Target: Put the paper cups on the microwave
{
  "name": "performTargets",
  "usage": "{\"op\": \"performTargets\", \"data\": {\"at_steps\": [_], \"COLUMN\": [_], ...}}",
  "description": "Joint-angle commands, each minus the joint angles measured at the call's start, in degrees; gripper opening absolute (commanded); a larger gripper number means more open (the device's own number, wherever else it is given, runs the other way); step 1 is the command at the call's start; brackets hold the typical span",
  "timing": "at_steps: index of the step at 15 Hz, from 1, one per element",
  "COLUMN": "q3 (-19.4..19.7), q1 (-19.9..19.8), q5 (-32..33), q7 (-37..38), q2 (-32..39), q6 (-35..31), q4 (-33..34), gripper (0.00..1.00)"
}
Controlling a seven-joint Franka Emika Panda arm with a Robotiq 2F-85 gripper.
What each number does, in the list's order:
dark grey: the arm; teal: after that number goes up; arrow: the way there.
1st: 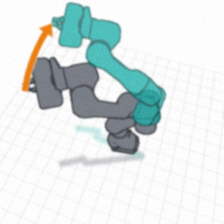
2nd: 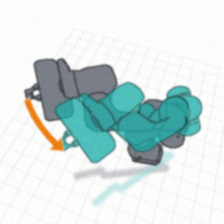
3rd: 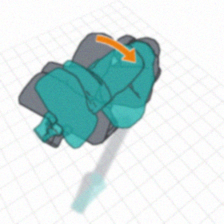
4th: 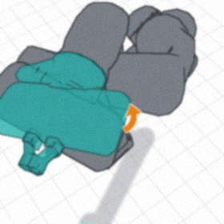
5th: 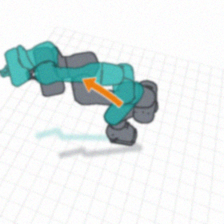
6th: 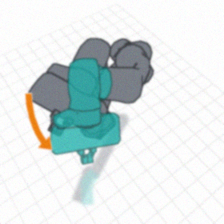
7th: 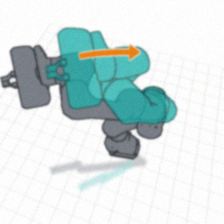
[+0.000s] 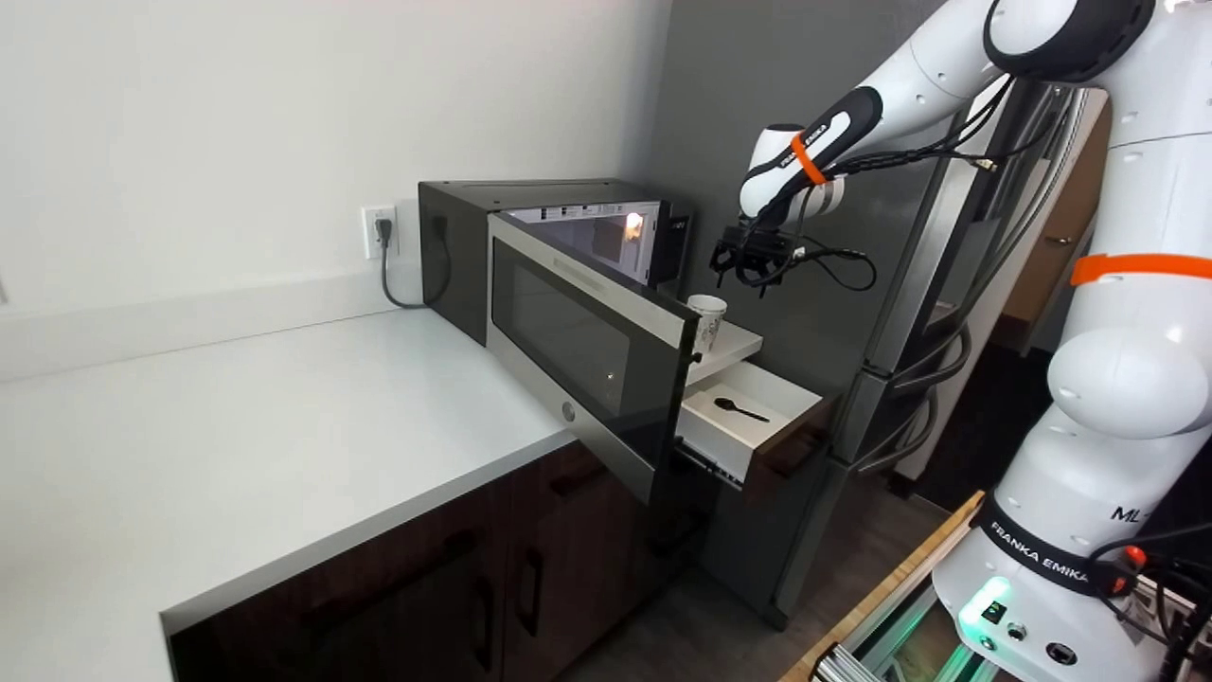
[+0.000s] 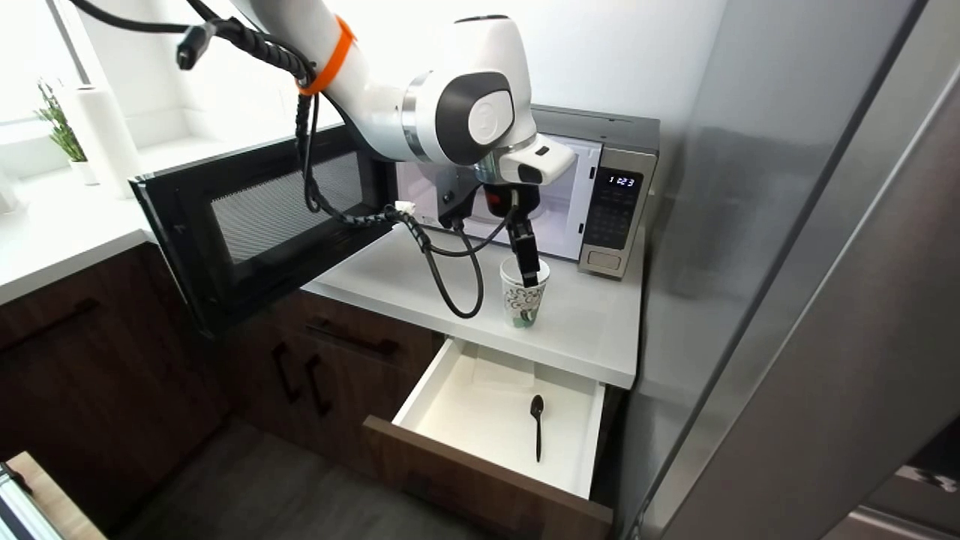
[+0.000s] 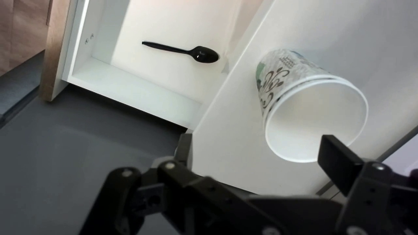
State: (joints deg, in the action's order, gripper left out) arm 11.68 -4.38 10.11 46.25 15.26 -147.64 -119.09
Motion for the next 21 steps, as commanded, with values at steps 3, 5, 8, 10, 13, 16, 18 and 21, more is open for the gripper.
{"op": "performTargets", "data": {"at_steps": [3, 5, 8, 10, 13, 16, 18, 21], "q3": [0.8, 1.0, 1.0, 0.7, 0.7, 0.7, 0.7, 0.6], "q1": [0.3, 0.4, 0.3, -0.1, -0.2, -0.3, -0.4, -0.5], "q5": [-4.1, -5.1, -7.1, -9.2, -10.8, -12.0, -12.5, -13.2], "q7": [0.5, 0.6, 0.2, -0.3, -0.4, -0.5, -0.5, -0.8], "q2": [4.7, 5.6, 6.9, 7.7, 8.6, 9.5, 10.2, 10.5], "q6": [1.8, 2.1, 2.2, 1.7, 2.1, 2.7, 3.0, 3.3], "q4": [4.0, 4.6, 5.5, 6.1, 7.2, 8.2, 8.7, 9.0], "gripper": [0.68, 0.69, 0.60, 0.57, 0.39, 0.29, 0.30, 0.01]}}
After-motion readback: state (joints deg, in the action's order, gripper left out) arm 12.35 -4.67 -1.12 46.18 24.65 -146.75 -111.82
